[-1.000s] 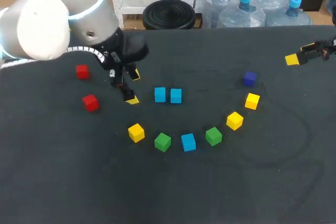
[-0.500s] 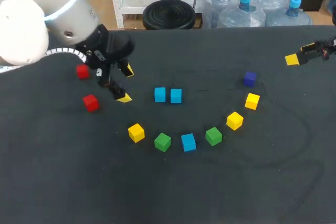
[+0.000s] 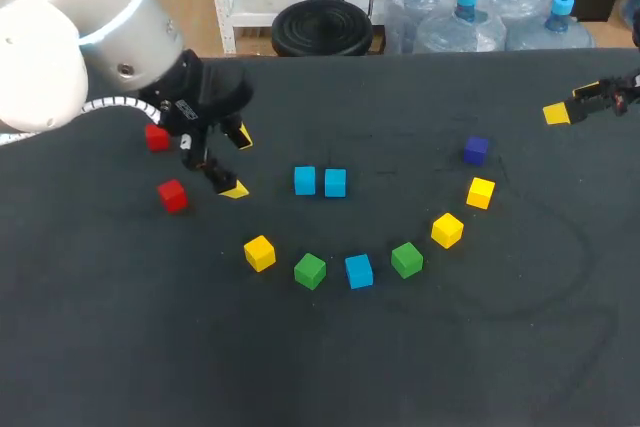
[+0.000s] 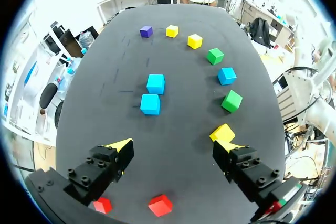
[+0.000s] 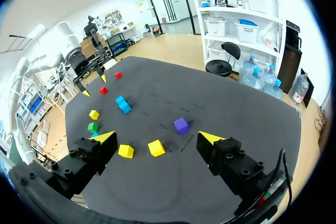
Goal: Place the blue cubes, place green cubes on the blue cubes, place the yellow cubes on the green cubes, then place the red cubes on the yellow cubes, and place purple cube on the red cubes.
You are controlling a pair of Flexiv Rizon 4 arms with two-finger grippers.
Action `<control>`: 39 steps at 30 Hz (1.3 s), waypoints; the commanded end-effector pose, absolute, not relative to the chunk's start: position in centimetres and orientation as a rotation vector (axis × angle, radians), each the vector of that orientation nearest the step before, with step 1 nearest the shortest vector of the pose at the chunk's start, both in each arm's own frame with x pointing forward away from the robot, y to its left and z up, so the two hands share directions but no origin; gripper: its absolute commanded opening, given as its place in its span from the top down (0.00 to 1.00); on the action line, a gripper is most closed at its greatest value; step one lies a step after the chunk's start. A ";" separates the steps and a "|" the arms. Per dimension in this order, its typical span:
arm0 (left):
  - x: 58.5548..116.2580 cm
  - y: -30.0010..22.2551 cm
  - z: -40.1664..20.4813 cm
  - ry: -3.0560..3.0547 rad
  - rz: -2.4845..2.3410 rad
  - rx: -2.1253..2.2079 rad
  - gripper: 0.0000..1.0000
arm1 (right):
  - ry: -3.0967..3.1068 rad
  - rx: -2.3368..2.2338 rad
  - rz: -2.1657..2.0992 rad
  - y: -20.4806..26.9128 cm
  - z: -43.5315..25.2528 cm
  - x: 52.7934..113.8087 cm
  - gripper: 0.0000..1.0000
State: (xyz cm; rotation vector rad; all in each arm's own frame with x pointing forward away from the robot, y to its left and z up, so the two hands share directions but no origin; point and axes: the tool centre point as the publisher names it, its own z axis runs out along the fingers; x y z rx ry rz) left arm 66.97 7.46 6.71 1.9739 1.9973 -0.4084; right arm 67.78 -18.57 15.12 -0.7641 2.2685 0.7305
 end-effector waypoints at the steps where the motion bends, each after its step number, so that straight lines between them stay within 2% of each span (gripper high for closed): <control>1: 67.0 7.5 6.7 1.994 -0.410 1.975 0.00 | 2.265 -0.766 0.734 -18.5 15.0 67.9 0.00; 17: 67.0 7.5 6.7 1.994 -0.410 1.975 0.00 | 2.263 -0.766 0.738 -18.6 15.0 68.1 0.00; 27: 67.0 7.5 6.7 1.994 -0.410 1.975 0.00 | 2.172 -1.140 0.858 -16.1 14.0 65.6 0.00; 39: 67.0 7.5 6.7 1.994 -0.410 1.975 0.00 | 2.070 -1.538 0.715 -12.2 11.9 61.3 0.00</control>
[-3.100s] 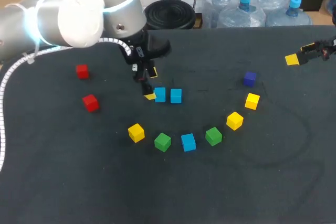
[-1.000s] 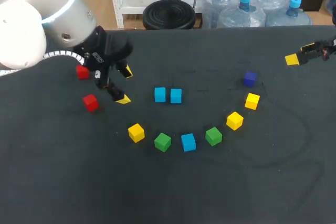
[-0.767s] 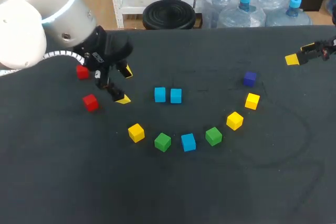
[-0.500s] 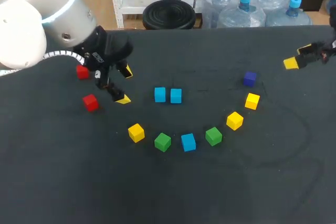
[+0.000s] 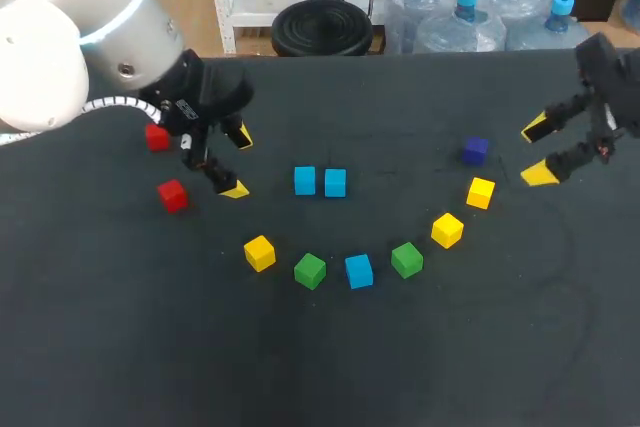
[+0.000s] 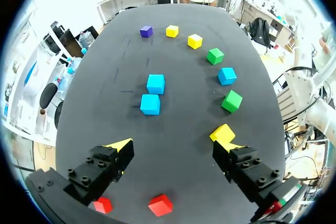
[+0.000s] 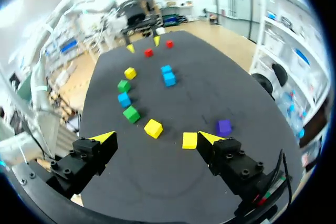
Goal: Place the blue cubes, place green cubes on the blue cubes, place the yellow cubes on the green cubes, then place the red cubes on the yellow cubes, and place purple cube on the red cubes.
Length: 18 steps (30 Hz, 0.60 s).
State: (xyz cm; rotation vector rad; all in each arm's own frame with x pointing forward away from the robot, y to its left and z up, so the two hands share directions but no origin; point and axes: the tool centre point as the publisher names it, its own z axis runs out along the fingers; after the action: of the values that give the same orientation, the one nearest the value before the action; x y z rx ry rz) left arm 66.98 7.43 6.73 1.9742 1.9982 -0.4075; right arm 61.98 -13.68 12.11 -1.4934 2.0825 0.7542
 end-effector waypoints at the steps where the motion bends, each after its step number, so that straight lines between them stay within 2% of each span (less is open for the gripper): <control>1: 67.0 7.5 6.7 1.994 -0.410 1.975 0.00 | 2.060 -1.557 0.708 -12.0 11.9 61.1 0.00; 18: 67.0 7.5 6.7 1.994 -0.410 1.975 0.00 | 2.001 -1.732 0.629 -9.8 11.1 57.9 0.00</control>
State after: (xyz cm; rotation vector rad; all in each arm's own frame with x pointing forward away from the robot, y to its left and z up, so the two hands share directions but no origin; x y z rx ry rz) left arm 66.98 7.41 6.73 1.9744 1.9980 -0.4075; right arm 58.24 -9.97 11.01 -1.7359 1.9982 0.6430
